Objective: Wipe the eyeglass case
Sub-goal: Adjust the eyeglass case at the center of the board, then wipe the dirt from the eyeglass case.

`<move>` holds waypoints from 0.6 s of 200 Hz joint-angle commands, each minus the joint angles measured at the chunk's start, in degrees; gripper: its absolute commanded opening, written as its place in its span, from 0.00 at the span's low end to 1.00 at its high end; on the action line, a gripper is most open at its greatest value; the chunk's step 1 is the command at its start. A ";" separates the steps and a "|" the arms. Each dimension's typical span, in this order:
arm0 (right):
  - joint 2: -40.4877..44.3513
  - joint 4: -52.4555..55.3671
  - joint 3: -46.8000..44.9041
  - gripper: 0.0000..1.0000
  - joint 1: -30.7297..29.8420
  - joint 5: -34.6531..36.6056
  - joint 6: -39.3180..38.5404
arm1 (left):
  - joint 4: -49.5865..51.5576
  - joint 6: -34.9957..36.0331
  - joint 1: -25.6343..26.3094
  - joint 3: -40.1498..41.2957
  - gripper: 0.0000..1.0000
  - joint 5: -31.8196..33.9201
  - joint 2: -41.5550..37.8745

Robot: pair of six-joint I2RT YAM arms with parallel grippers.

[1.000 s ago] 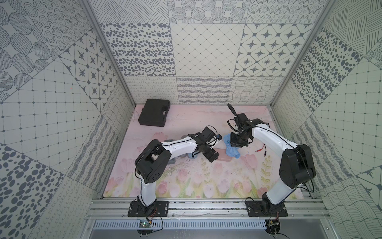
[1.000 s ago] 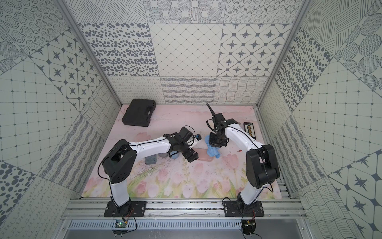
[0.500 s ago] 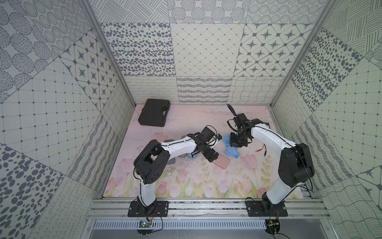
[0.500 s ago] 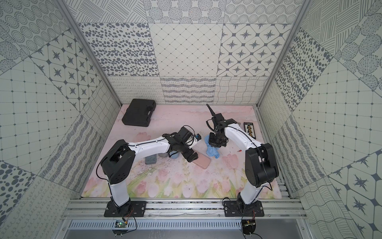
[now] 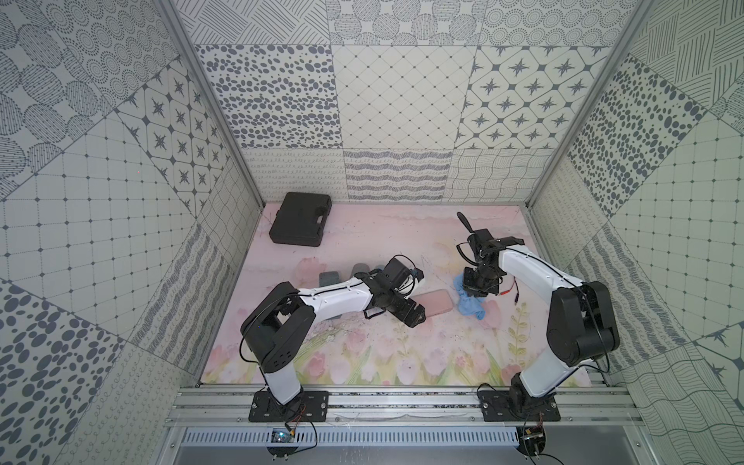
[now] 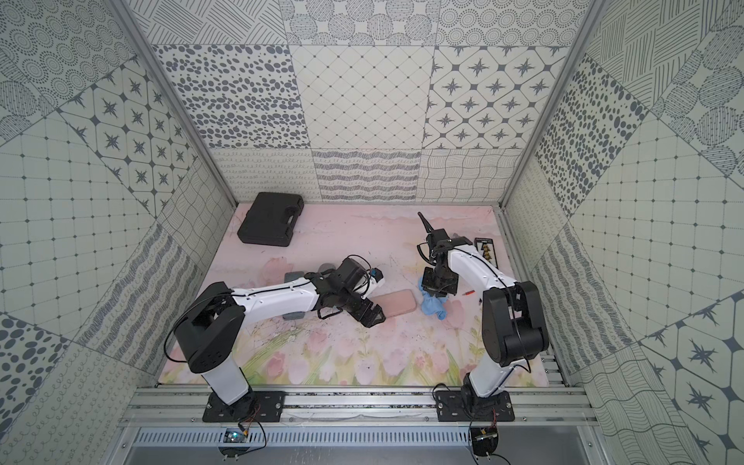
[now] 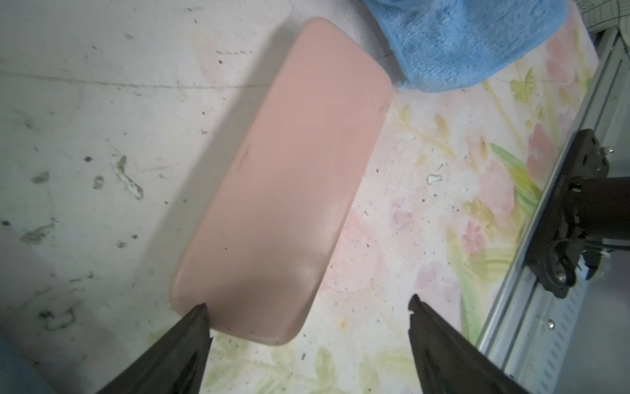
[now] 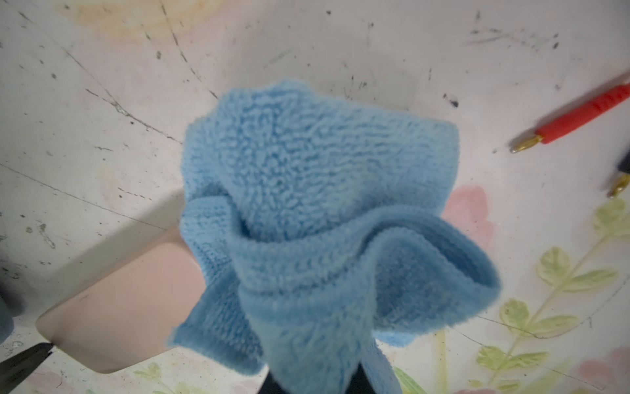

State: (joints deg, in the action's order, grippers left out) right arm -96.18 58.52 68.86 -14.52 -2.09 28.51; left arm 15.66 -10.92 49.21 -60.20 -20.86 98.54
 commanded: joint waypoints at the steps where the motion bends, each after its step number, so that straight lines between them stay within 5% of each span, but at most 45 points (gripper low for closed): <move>1: -3.48 -3.05 1.05 0.00 -0.50 -1.05 -0.42 | 0.49 -7.85 1.39 2.63 0.94 -6.37 -3.02; 50: -2.40 2.00 6.86 0.00 -0.99 5.35 -3.48 | 9.65 4.73 1.45 -2.41 0.96 9.86 -3.06; 80: 1.43 3.34 7.10 0.00 -2.64 5.60 -4.27 | 7.16 5.17 1.37 -5.62 0.98 11.91 1.04; 120: 1.86 1.95 6.46 0.00 -7.07 1.44 -2.87 | 5.48 14.47 1.31 -7.63 1.00 11.97 4.35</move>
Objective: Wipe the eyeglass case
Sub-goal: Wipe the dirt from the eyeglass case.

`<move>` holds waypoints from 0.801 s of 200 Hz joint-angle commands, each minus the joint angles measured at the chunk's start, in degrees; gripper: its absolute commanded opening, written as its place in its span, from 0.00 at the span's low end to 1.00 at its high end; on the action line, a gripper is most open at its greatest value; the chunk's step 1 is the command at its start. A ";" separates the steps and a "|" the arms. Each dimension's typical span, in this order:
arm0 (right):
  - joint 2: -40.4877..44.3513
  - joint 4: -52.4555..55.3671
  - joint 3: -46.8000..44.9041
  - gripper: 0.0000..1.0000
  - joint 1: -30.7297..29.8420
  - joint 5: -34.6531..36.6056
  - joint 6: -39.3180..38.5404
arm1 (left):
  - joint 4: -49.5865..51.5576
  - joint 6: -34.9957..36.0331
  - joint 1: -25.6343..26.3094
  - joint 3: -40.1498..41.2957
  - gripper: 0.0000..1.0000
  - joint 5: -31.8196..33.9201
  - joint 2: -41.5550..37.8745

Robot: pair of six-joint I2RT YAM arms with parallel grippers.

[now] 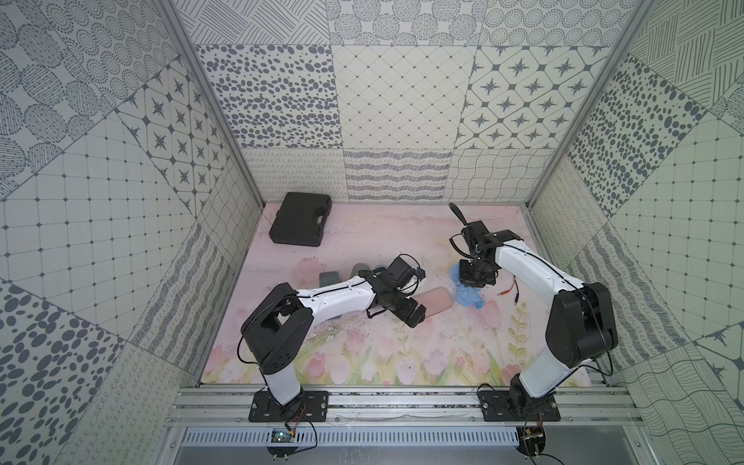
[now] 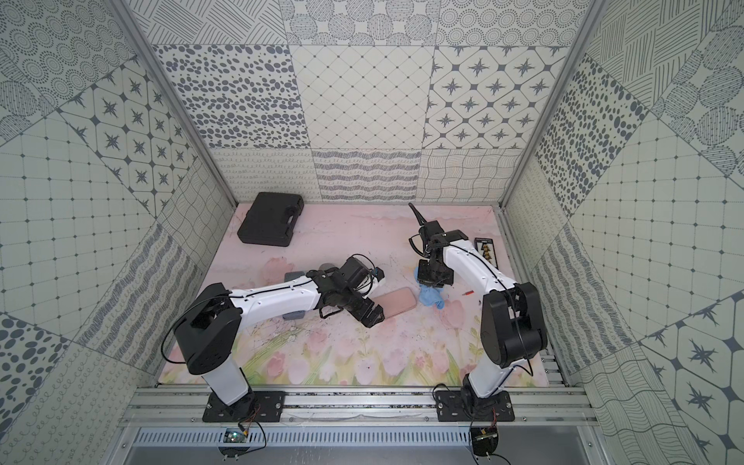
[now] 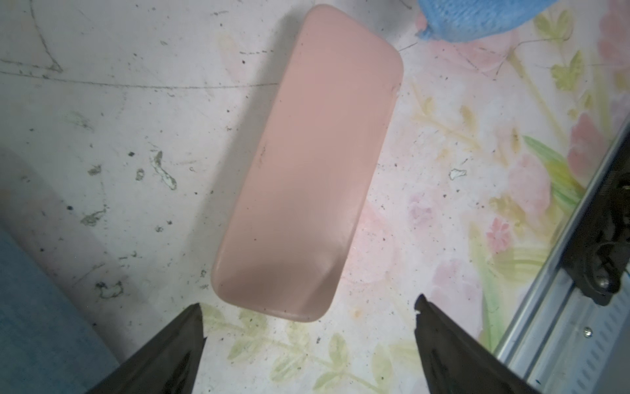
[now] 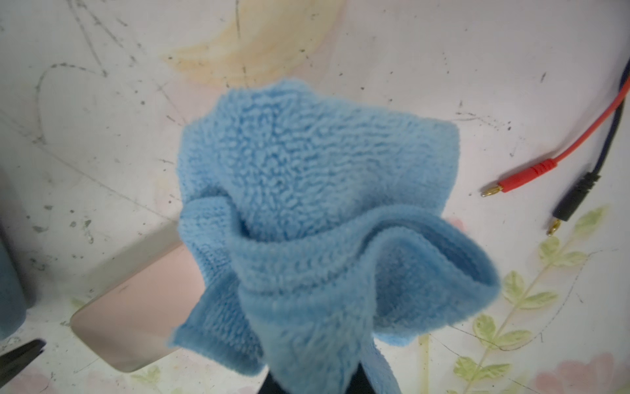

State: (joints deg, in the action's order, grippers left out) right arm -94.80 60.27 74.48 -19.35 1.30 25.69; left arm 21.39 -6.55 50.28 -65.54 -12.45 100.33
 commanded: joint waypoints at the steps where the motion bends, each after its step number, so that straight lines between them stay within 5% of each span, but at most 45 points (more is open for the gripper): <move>1: 0.45 0.16 0.84 0.00 -2.30 -1.98 -0.04 | -0.27 10.30 0.20 -2.31 1.00 3.47 2.71; 56: 0.97 -0.25 0.66 0.00 -2.84 -5.08 1.39 | 0.69 14.64 -0.69 -2.47 1.00 2.03 6.76; 118: -2.61 -12.94 -6.47 0.00 -6.07 -23.90 11.81 | -8.60 13.59 -0.83 3.48 0.87 -1.13 5.64; 160: -8.79 -12.59 -9.96 0.00 0.01 -17.94 7.22 | -13.27 13.05 -0.72 6.64 0.70 -1.92 4.17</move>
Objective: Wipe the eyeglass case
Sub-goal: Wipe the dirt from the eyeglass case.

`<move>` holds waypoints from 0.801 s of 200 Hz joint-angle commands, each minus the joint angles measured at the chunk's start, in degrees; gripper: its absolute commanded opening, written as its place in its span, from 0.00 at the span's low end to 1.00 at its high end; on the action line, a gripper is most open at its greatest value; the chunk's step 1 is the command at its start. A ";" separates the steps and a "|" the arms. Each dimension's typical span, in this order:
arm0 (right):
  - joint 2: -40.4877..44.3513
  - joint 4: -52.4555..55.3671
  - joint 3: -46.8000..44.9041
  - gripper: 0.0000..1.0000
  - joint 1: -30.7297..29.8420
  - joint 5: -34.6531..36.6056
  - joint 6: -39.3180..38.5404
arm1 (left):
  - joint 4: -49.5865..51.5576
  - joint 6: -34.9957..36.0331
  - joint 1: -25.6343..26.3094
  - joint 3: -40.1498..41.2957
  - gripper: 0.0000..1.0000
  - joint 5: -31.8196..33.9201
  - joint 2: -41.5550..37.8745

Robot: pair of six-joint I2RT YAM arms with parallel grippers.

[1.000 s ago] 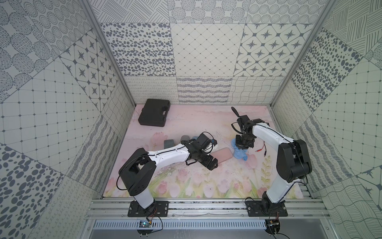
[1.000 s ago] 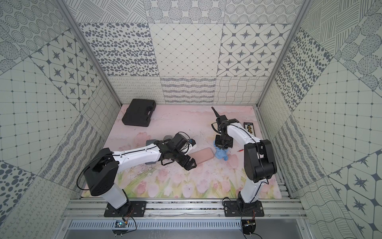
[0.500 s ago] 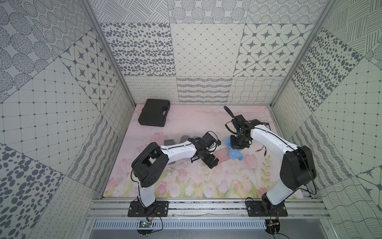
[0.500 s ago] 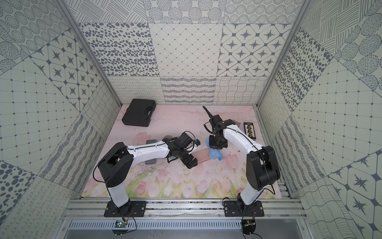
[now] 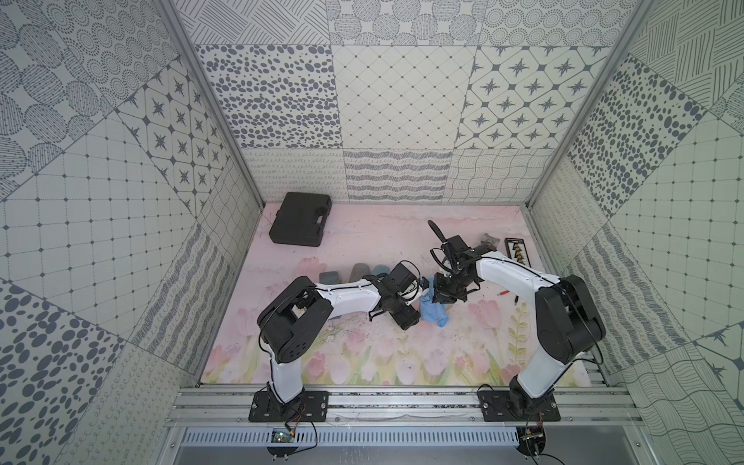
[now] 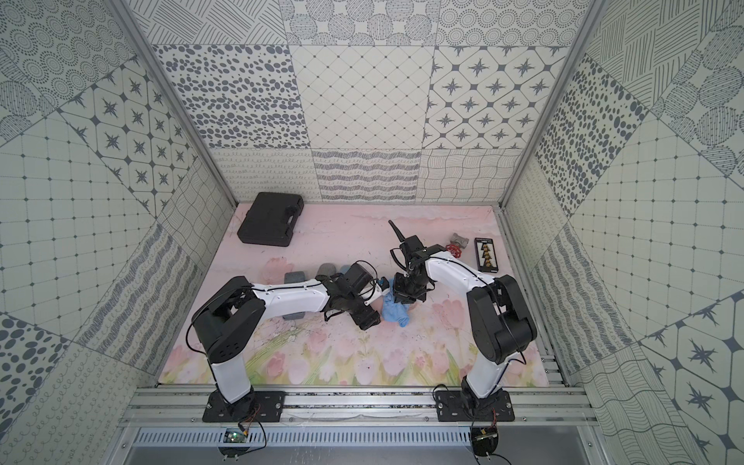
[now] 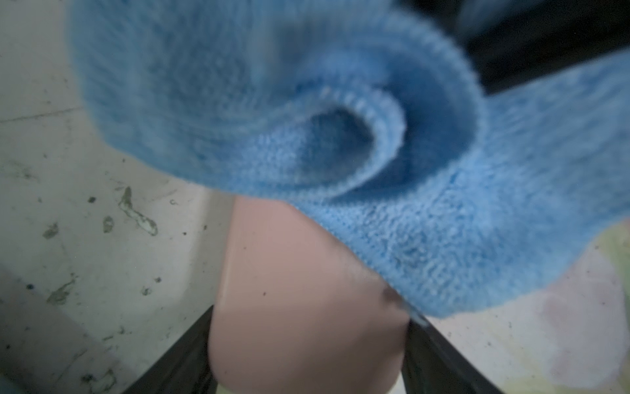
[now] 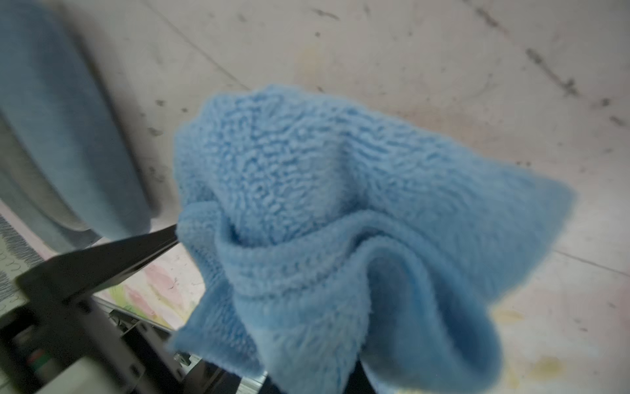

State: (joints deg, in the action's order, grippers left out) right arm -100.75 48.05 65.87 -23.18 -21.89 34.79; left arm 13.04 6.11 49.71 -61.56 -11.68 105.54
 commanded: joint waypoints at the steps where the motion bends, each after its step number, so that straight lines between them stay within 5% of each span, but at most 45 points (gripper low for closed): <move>1: -2.86 0.00 -1.18 0.00 4.02 6.01 -2.11 | -5.02 0.39 -0.15 2.80 0.69 -2.66 -1.08; 33: -1.22 12.24 7.62 0.00 3.77 35.29 -9.98 | -5.81 0.41 0.18 4.03 0.47 -2.01 -1.86; 46: 0.27 15.08 10.56 0.00 1.52 39.60 -12.23 | -5.90 0.23 0.20 4.50 0.42 -1.65 -2.22; 64: 2.81 15.18 11.81 0.00 -1.49 30.41 -12.01 | -6.17 -0.33 0.26 5.28 0.37 -1.27 -2.95; 98: 5.09 -1.60 0.77 0.00 -3.95 -1.64 2.32 | -7.85 -2.18 0.51 7.13 0.32 -0.62 -4.78; 120: 3.09 -10.25 -6.11 0.00 -0.41 -7.19 5.99 | -9.07 -3.02 1.02 8.53 0.28 -0.21 -5.56; 135: 0.34 -4.17 -5.30 0.00 4.56 0.99 0.57 | -9.57 -3.47 1.58 9.22 0.25 0.58 -5.75; 160: -1.07 10.65 4.53 0.00 4.52 34.61 -8.75 | -10.66 -3.38 3.33 10.24 0.22 4.33 -6.35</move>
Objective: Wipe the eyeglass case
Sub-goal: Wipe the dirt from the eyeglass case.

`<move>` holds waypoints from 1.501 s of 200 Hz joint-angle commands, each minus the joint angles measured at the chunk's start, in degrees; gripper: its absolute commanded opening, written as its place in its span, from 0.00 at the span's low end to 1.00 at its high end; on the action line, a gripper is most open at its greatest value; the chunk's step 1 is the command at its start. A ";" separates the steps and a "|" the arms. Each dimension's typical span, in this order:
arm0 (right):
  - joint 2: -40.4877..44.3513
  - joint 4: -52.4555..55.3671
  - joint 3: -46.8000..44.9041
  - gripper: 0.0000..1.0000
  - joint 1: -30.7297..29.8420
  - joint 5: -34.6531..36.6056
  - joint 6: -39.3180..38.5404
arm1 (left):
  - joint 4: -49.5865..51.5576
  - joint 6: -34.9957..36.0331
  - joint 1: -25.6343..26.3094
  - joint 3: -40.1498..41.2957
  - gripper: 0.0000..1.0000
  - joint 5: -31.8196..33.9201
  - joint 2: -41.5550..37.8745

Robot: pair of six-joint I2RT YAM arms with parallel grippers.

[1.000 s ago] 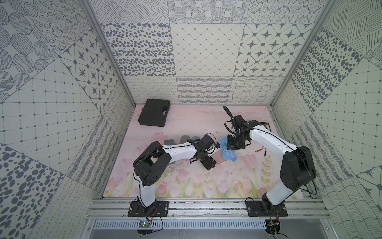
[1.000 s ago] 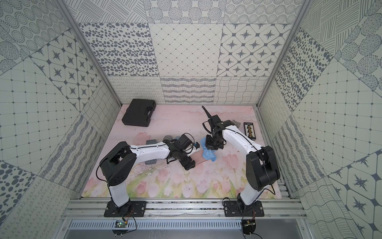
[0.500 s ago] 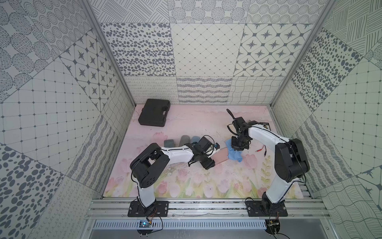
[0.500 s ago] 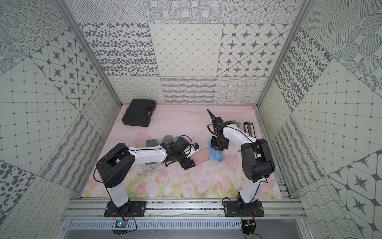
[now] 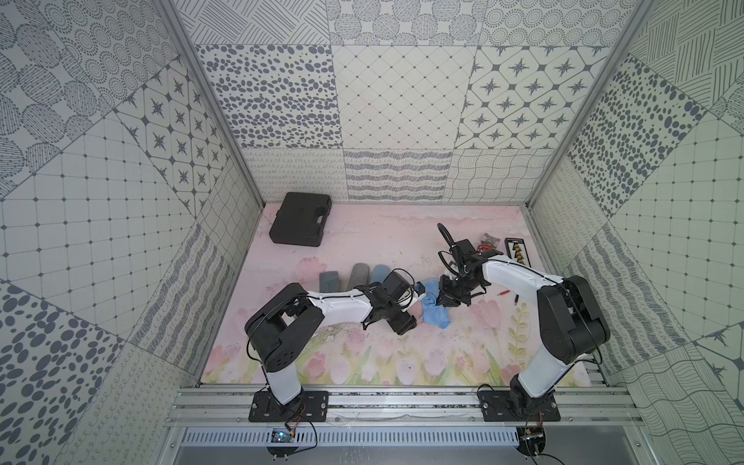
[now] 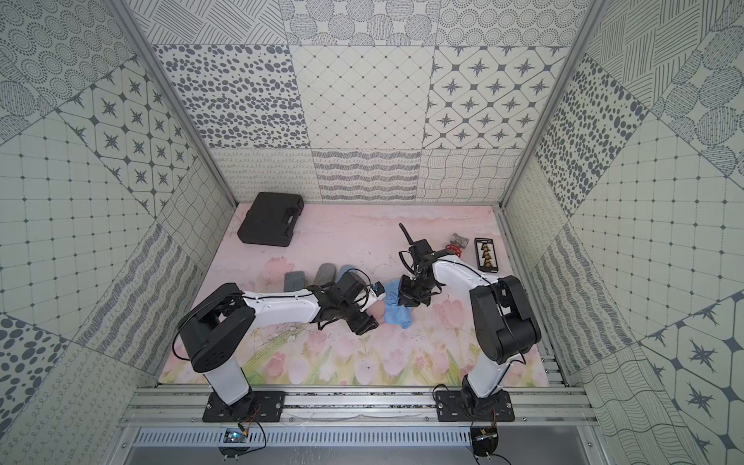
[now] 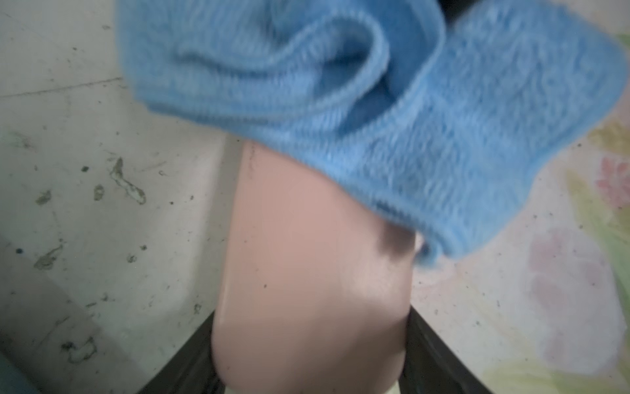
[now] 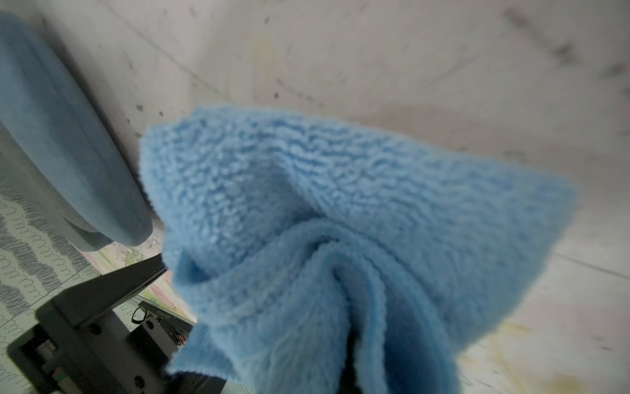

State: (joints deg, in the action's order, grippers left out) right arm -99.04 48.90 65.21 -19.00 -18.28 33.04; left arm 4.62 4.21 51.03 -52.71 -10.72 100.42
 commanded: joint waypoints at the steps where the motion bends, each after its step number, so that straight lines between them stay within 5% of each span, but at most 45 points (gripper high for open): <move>1: -2.71 10.29 5.72 0.00 0.10 32.20 -7.23 | -2.25 -1.48 2.09 1.43 0.22 3.58 -1.21; 12: -1.78 13.33 9.58 0.00 -2.03 38.69 -9.10 | -2.41 -1.44 2.69 1.69 0.21 5.94 -1.50; 24: -0.87 14.77 12.82 0.00 -4.05 37.26 -10.30 | -3.13 -1.18 3.28 2.25 0.21 8.18 -1.98; 45: 0.37 12.60 14.08 0.00 -7.03 20.33 -8.12 | -3.67 -0.63 4.12 2.57 0.21 11.74 -2.83; 69: 1.56 -0.61 5.14 0.00 -6.89 -4.98 1.51 | -4.61 -0.52 4.56 3.27 0.22 14.77 -3.98; 92: 0.38 -9.87 -3.52 0.00 -2.67 -12.79 5.20 | -5.14 -0.19 5.32 4.12 0.21 16.67 -4.78; 101: -0.75 -8.62 -4.77 0.00 0.58 -10.68 3.17 | -5.24 0.45 6.09 4.36 0.21 17.97 -4.96; 118: -3.20 1.68 -0.20 0.00 4.95 6.42 -4.48 | -5.28 3.00 8.09 4.75 0.21 21.65 -4.80; 134: -2.85 8.21 6.47 0.00 3.96 23.73 -8.06 | -5.15 4.77 9.45 4.79 0.21 25.36 -4.32; 150: -2.75 11.87 13.66 0.00 0.69 30.57 -10.20 | -5.20 6.29 10.59 4.63 0.20 28.11 -4.27; 168: -5.04 13.97 21.17 0.00 -4.74 28.12 -11.04 | -6.14 8.74 12.33 4.65 0.18 31.15 -3.94; 198: -11.28 11.28 26.74 0.00 -13.24 9.57 -6.71 | -7.42 11.83 14.45 4.38 0.13 37.00 -3.17; 222: -12.85 2.97 20.60 0.00 -14.49 -4.75 -1.83 | -7.44 12.07 15.01 4.42 0.02 40.24 -2.78; 245: -10.54 -1.03 9.35 0.00 -8.45 -9.50 -1.46 | -5.82 10.49 15.07 3.85 0.00 42.84 -1.77; 260: -8.41 0.49 3.37 0.00 -1.61 -6.99 -4.17 | -4.99 9.21 15.09 3.70 0.00 43.48 -1.06; 272: -6.73 4.59 2.16 0.00 2.17 1.60 -7.57 | -3.83 7.84 15.12 3.04 0.00 43.42 -0.53; 289: -5.15 10.86 5.59 0.00 2.64 17.27 -10.41 | -2.52 6.64 15.05 2.13 0.00 42.67 0.09; 300: -4.37 12.56 8.80 0.00 1.21 21.37 -10.54 | -1.75 6.03 15.07 1.46 0.00 42.05 0.41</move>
State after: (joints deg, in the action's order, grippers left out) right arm -106.19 49.23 70.83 -15.16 -14.68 26.57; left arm -0.32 13.76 66.37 -49.67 24.05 98.83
